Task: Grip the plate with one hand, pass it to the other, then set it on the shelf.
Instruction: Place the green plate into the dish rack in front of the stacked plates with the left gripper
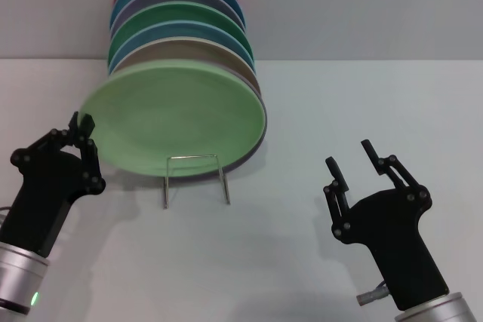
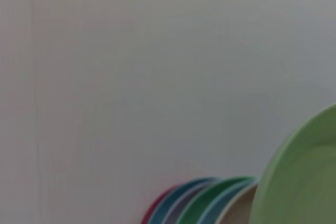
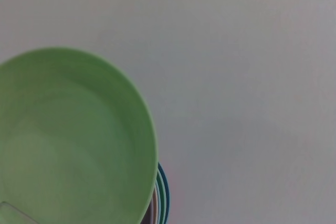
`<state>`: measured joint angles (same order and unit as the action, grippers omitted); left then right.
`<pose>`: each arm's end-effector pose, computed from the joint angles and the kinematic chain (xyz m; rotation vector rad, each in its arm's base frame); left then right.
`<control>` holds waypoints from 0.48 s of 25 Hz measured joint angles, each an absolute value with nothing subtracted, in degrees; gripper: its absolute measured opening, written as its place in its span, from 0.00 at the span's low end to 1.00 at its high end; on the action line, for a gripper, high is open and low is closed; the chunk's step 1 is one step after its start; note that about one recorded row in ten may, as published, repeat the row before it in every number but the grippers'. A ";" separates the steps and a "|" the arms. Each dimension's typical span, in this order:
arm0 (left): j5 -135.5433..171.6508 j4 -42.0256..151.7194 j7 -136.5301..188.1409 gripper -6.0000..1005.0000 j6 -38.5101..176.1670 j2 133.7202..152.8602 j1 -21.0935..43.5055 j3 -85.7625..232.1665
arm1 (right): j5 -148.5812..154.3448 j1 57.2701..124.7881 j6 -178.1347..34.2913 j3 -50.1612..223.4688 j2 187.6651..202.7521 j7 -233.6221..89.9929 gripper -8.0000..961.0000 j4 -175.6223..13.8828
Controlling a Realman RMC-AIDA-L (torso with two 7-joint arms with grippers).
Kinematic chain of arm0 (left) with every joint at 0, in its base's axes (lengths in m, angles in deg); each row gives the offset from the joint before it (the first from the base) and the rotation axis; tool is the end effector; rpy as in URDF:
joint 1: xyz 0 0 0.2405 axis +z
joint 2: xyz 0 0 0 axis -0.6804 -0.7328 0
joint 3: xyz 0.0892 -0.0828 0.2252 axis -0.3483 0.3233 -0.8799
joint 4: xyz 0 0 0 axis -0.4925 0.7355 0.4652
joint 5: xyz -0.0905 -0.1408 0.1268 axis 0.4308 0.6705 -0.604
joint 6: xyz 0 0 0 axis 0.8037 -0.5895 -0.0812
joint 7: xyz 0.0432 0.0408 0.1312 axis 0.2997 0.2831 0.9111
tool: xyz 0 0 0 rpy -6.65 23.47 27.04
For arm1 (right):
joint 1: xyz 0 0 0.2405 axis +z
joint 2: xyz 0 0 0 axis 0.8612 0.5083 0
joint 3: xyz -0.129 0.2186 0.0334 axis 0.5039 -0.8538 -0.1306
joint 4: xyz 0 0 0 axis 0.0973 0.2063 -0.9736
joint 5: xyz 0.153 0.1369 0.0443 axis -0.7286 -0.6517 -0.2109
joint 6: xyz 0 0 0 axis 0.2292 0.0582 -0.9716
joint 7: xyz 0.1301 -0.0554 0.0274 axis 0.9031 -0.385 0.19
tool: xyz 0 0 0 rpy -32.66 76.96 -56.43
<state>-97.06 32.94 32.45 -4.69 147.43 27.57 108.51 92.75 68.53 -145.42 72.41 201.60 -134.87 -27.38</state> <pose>-0.2885 0.2649 -0.0460 -1.6966 -0.2602 -0.8122 0.2128 0.1967 -0.1012 -1.6755 -0.0010 0.4778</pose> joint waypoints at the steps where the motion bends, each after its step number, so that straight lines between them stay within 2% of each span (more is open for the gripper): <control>1: -97.06 32.94 32.45 0.06 -4.69 147.43 27.57 108.51 | 92.75 68.52 -145.41 72.41 201.62 -134.87 0.45 -27.38; 12: -97.30 33.15 32.46 0.08 -0.70 147.46 27.64 107.04 | 92.75 69.08 -145.19 72.32 201.77 -135.05 0.46 -27.47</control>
<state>-97.30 33.15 32.46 -0.70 147.46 27.64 107.04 92.75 69.08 -145.19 72.32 201.77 -135.05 -27.47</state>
